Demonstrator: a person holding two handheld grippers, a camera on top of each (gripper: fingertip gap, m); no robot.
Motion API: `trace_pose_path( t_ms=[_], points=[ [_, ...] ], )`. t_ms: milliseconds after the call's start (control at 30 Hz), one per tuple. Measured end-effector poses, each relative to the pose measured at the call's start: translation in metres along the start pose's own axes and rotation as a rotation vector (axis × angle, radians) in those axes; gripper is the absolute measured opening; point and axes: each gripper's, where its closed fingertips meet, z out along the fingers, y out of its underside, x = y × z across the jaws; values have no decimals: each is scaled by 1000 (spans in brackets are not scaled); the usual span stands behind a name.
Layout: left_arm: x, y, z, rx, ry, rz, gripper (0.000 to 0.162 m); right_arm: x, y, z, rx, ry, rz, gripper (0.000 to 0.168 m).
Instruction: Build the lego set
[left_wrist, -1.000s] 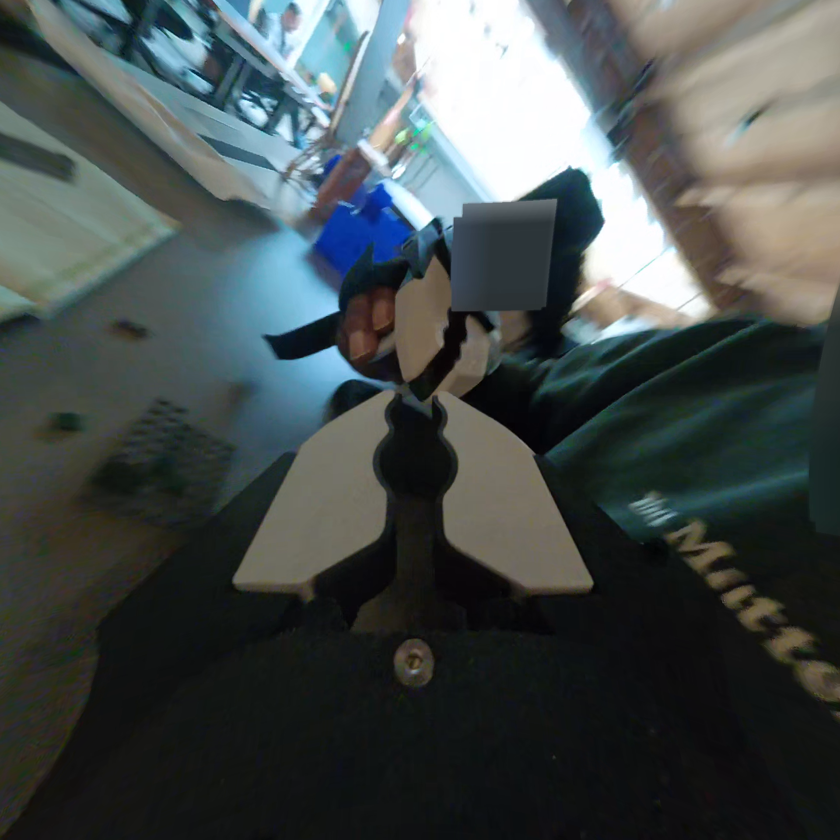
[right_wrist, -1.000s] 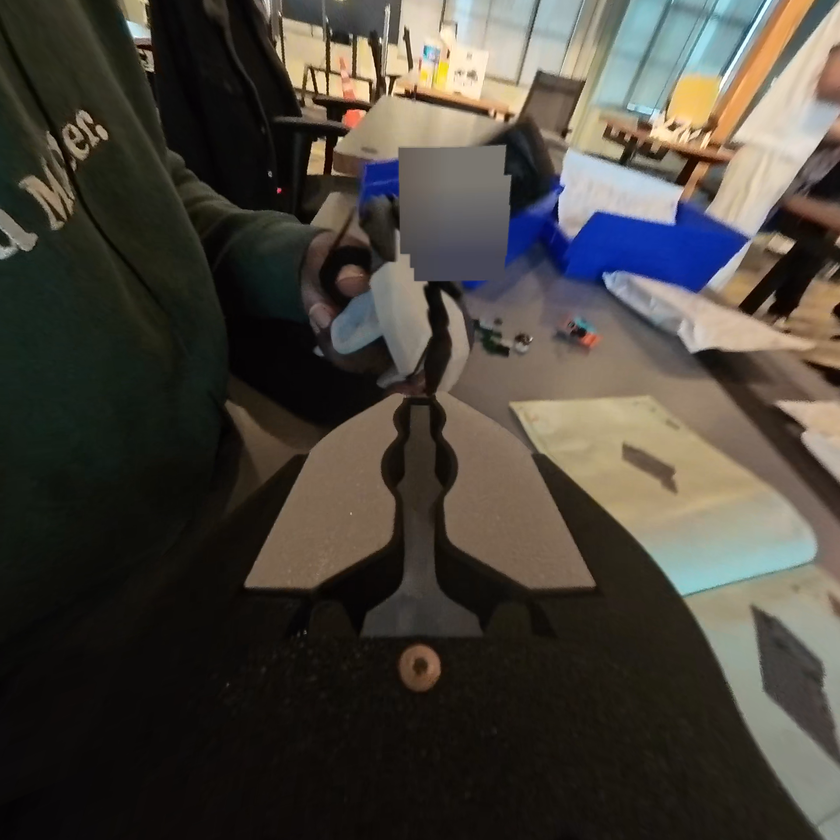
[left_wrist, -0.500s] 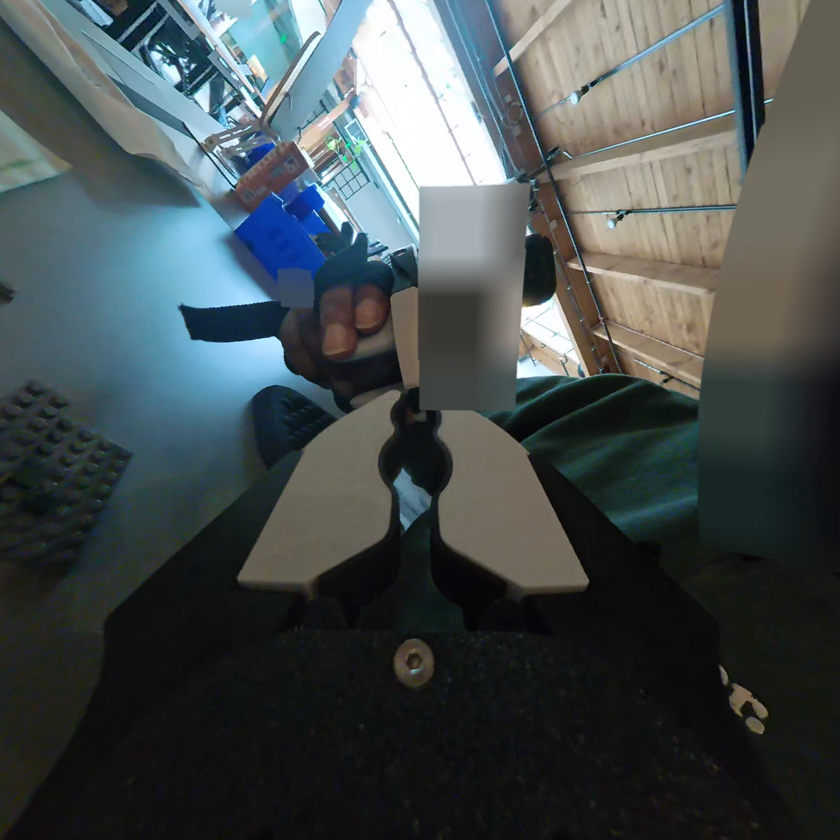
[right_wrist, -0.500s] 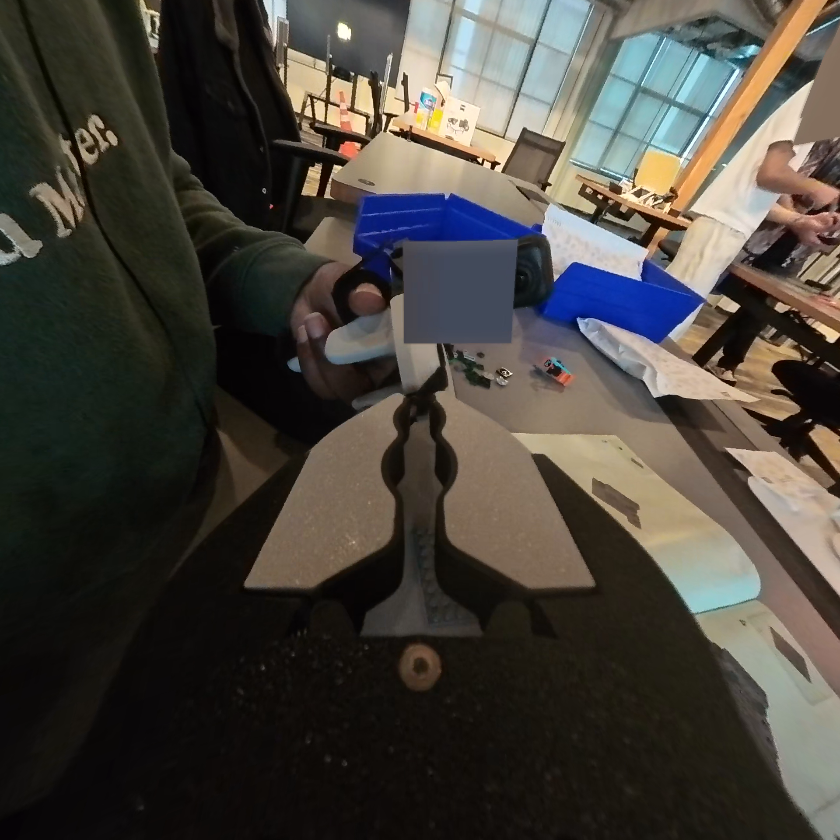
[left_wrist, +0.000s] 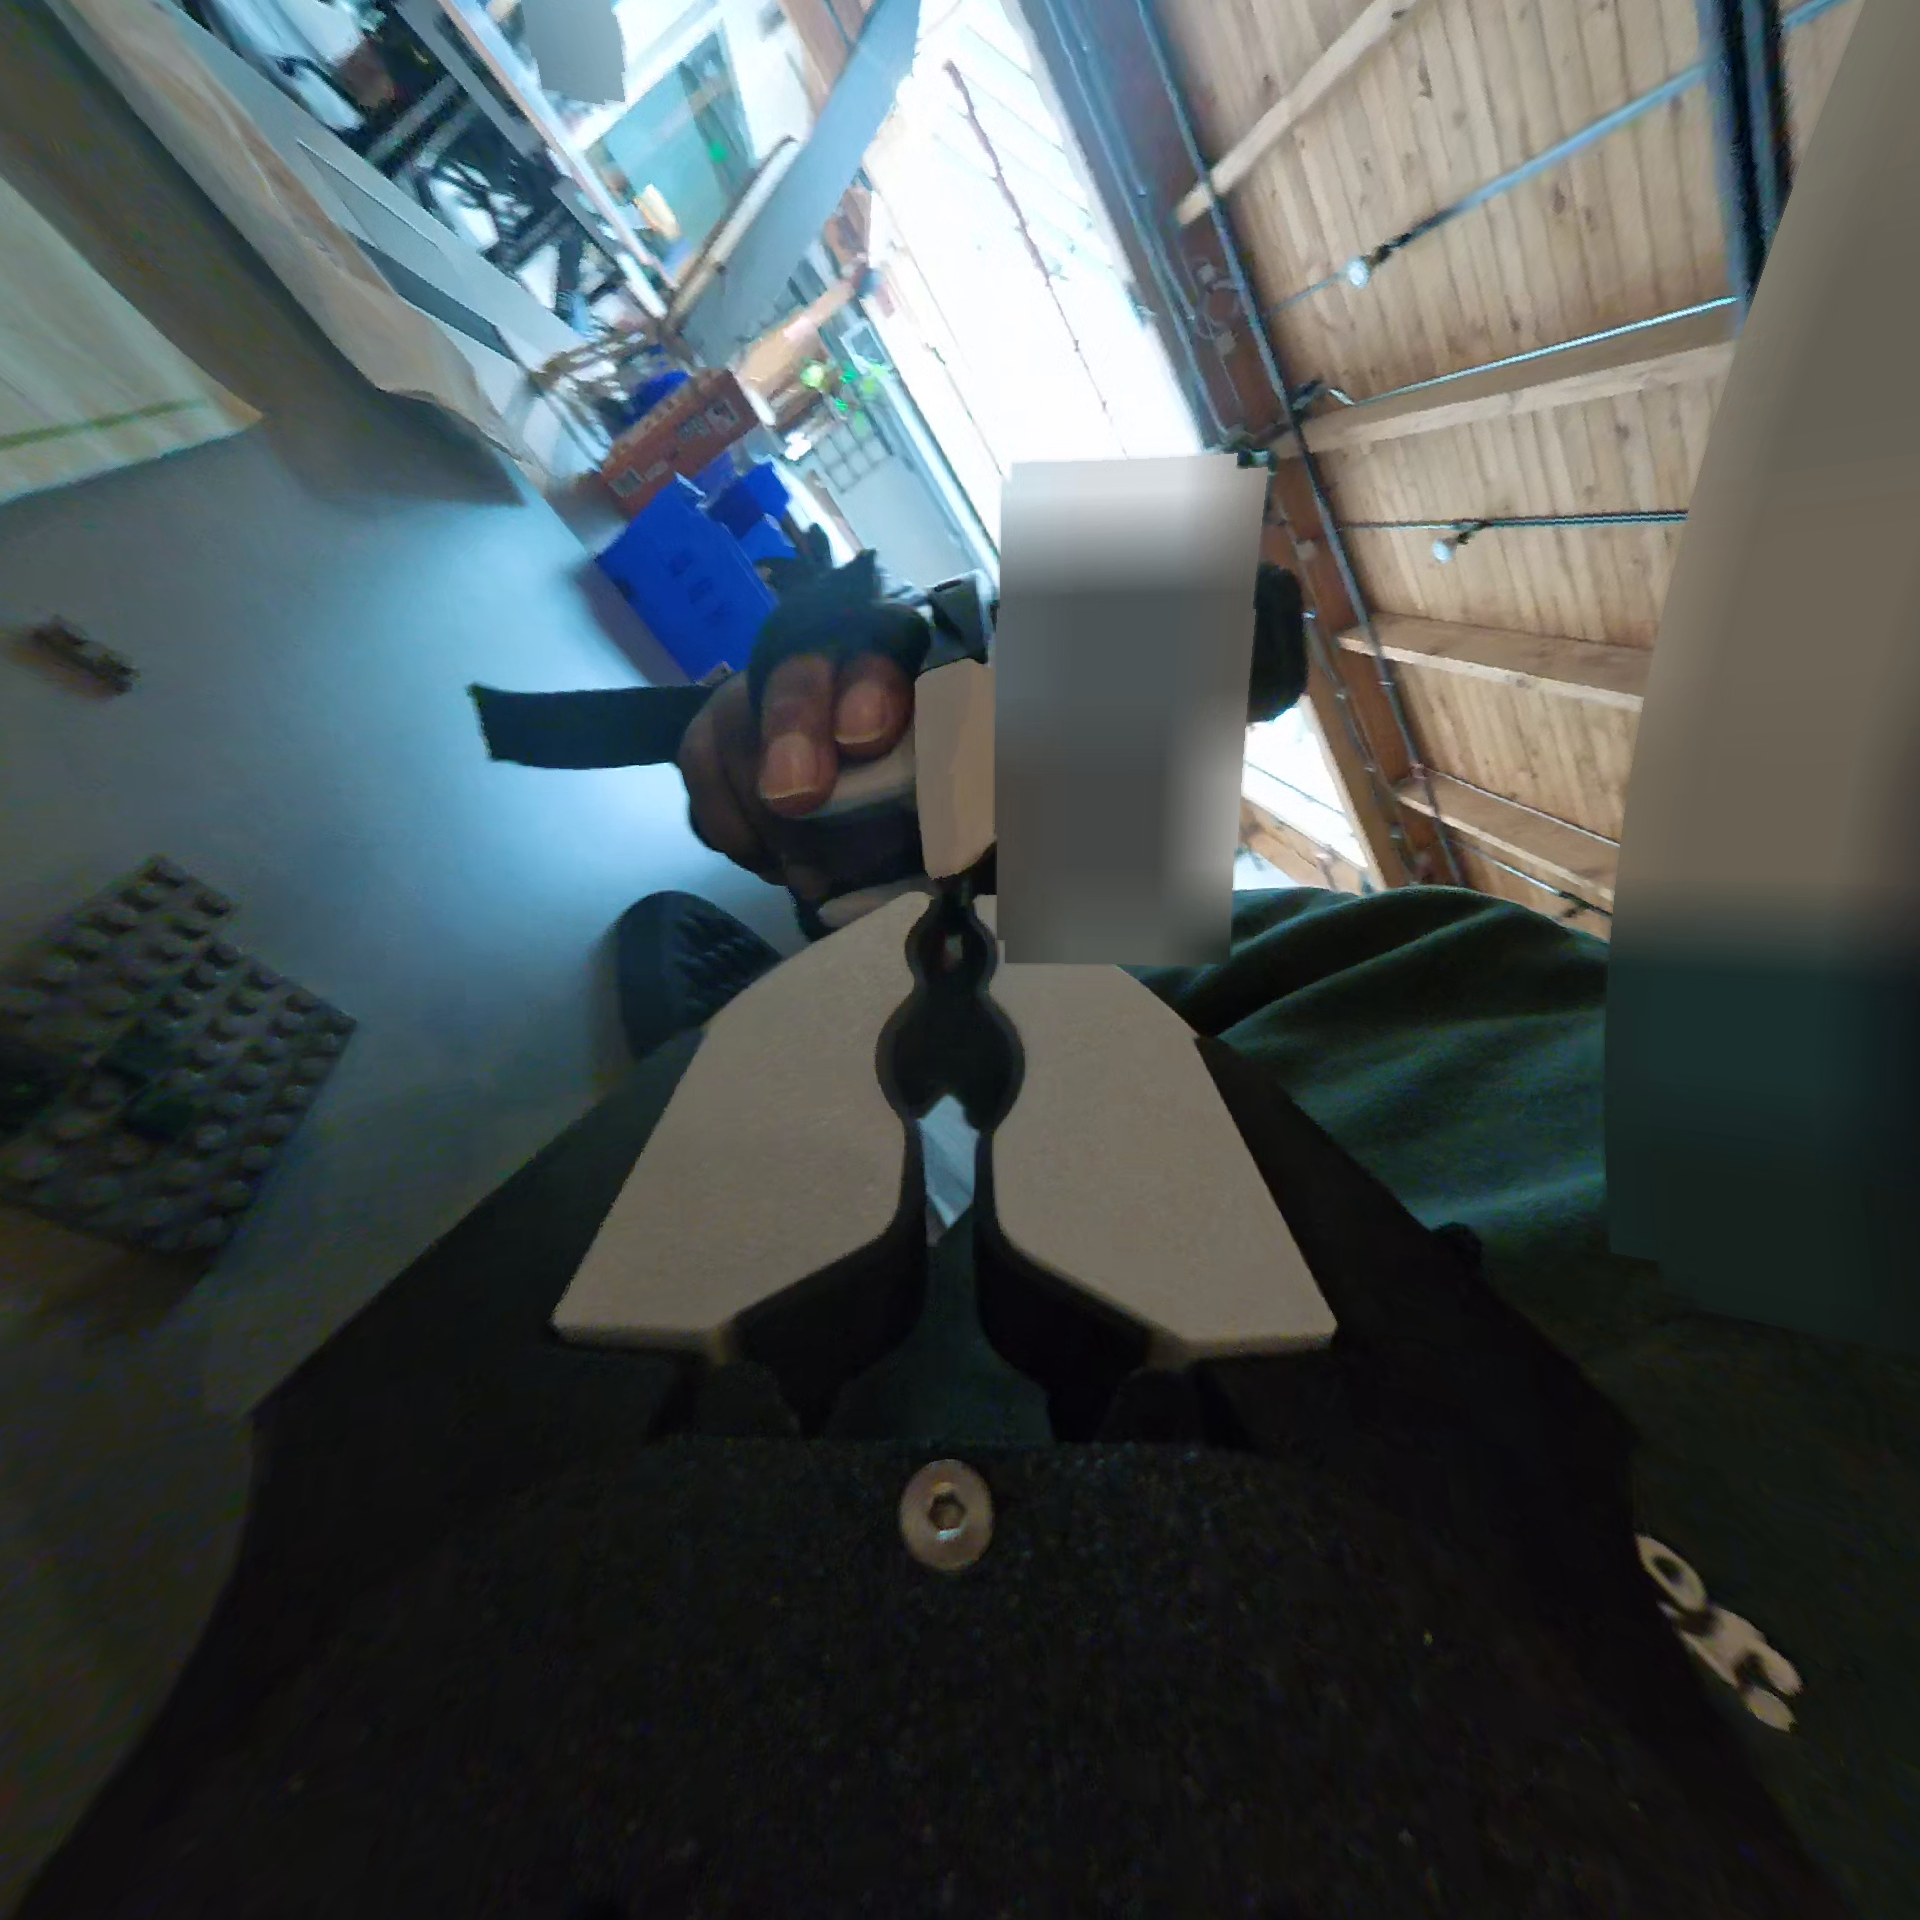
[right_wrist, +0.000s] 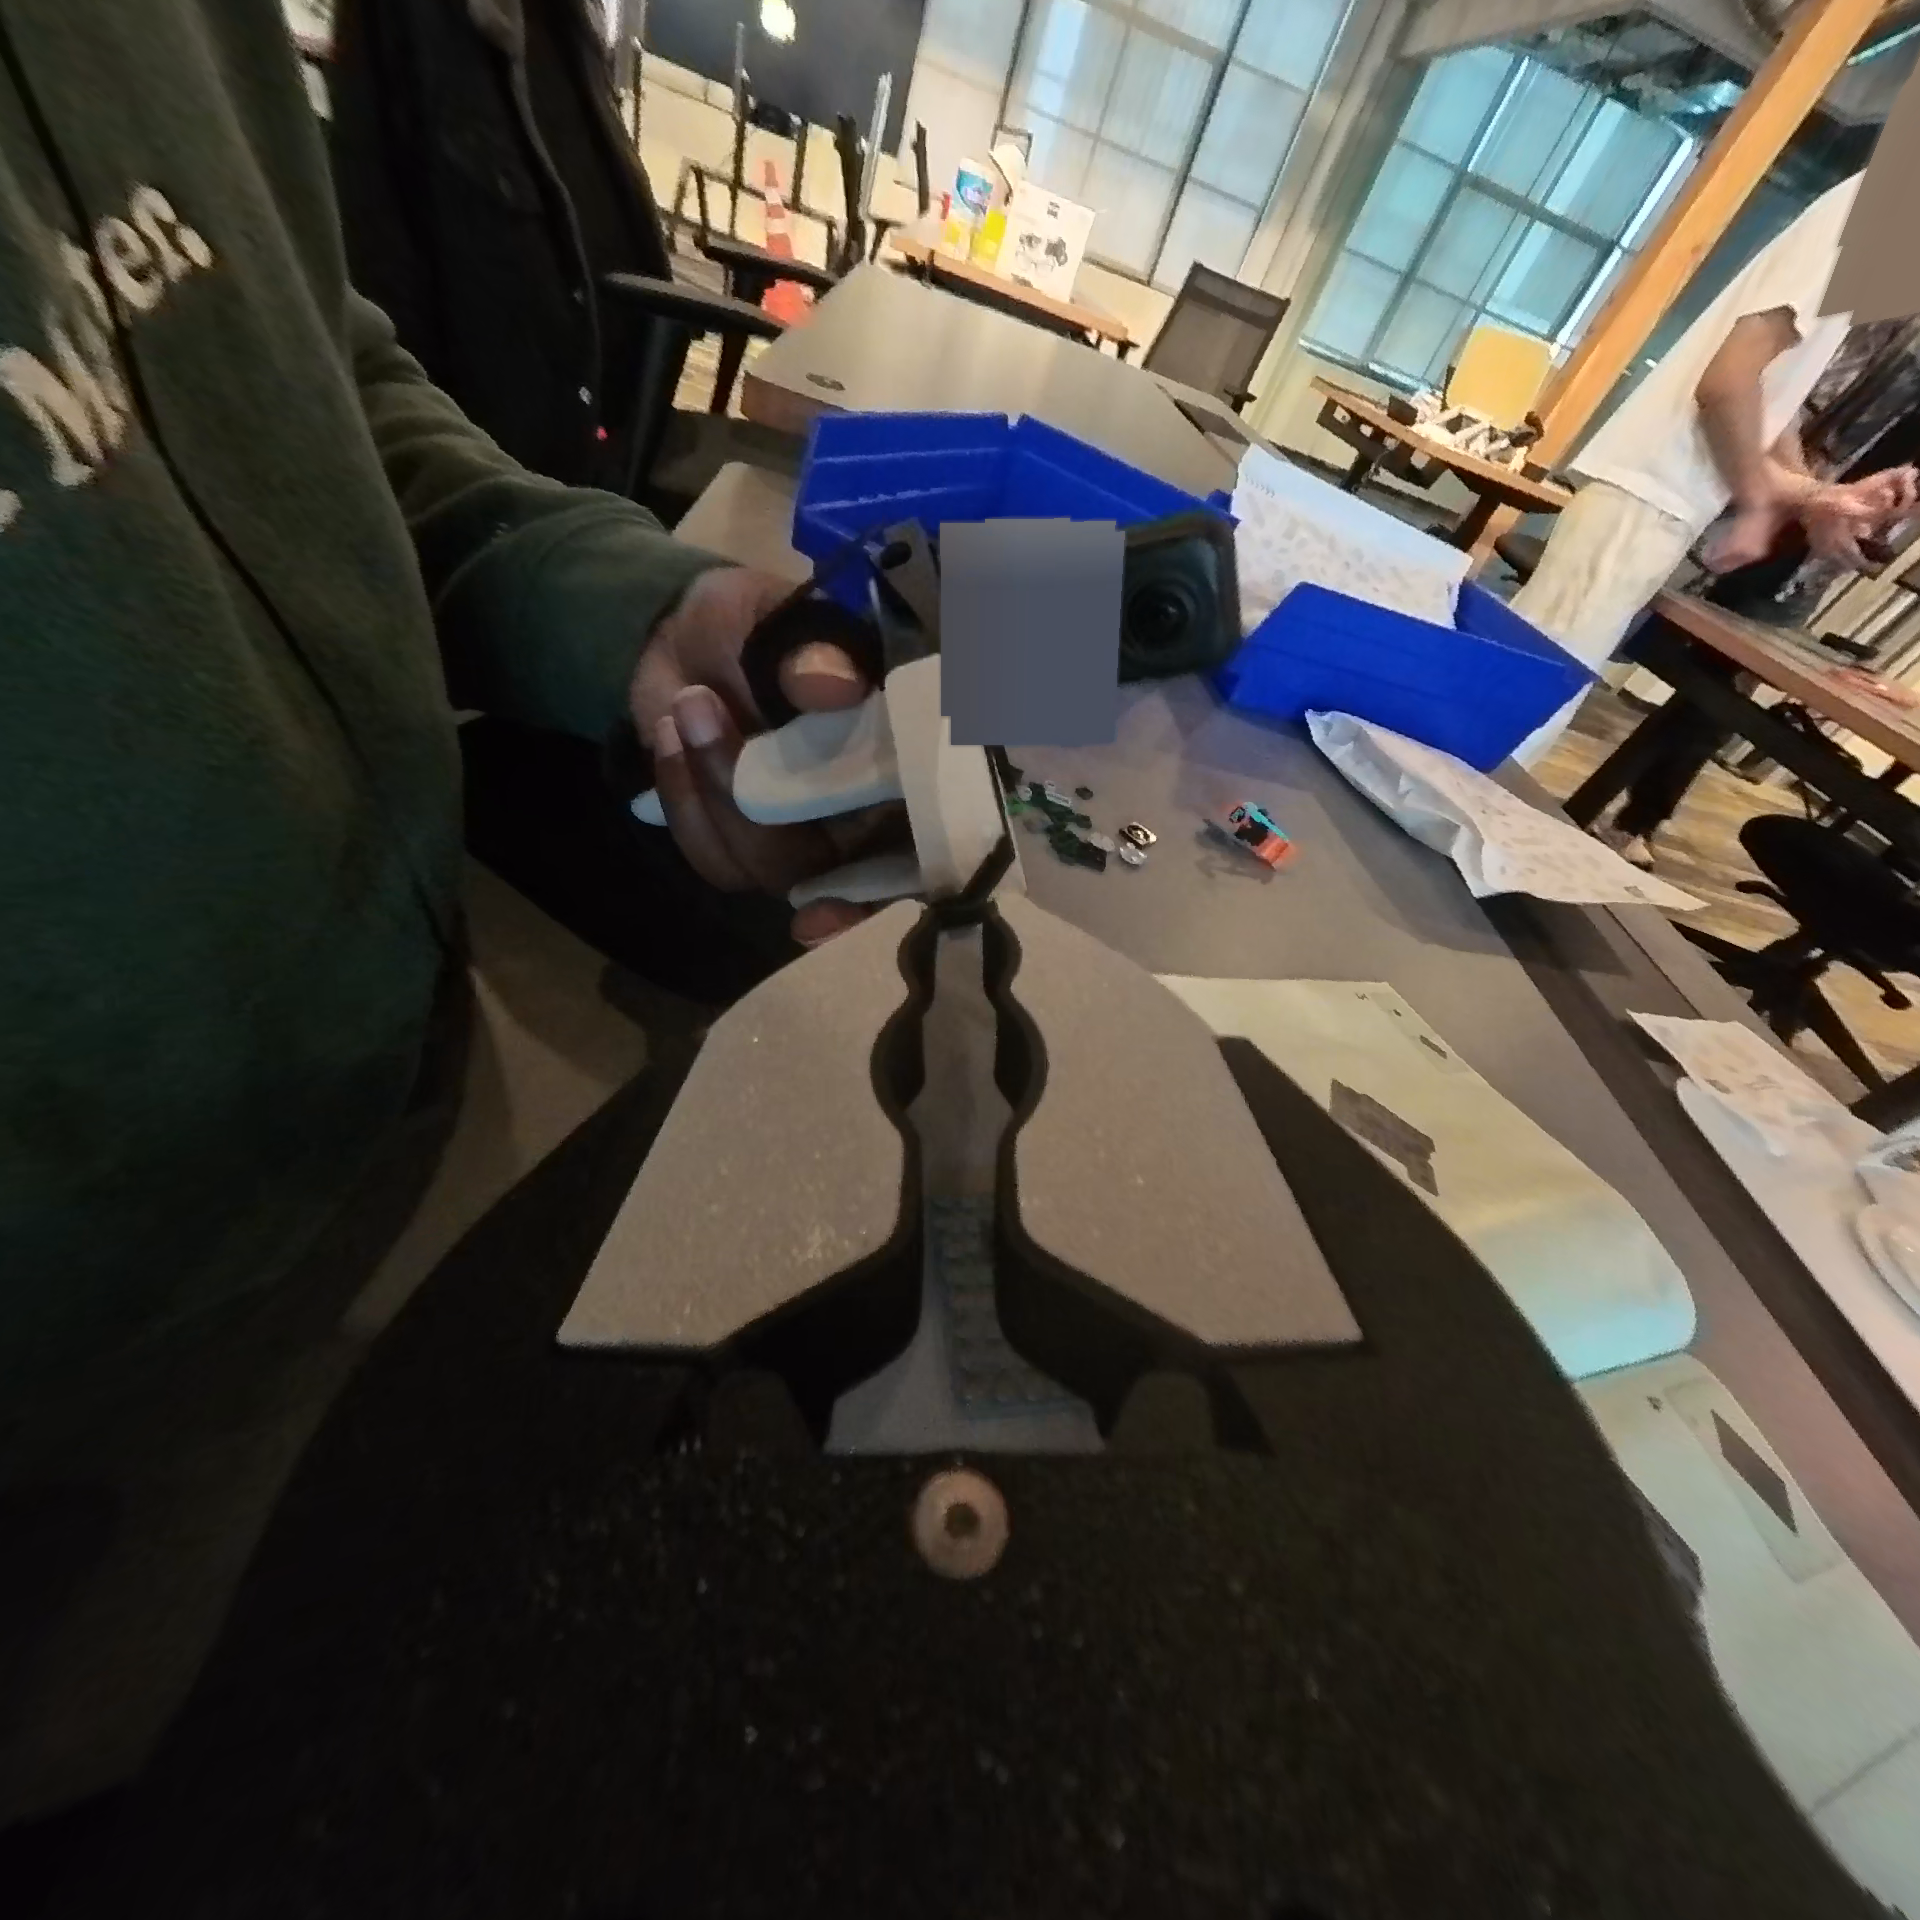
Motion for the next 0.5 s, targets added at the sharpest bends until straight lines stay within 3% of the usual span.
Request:
trace_pose_path(
  t_ms=[233,500],
  points=[
    [-17,-3,-7,35,-137,57,2,6,14,5,-105,27,-2,13],
    [-50,-2,-16,11,-388,146,2,14,44,16,-384,101,-164,15]
  ],
)
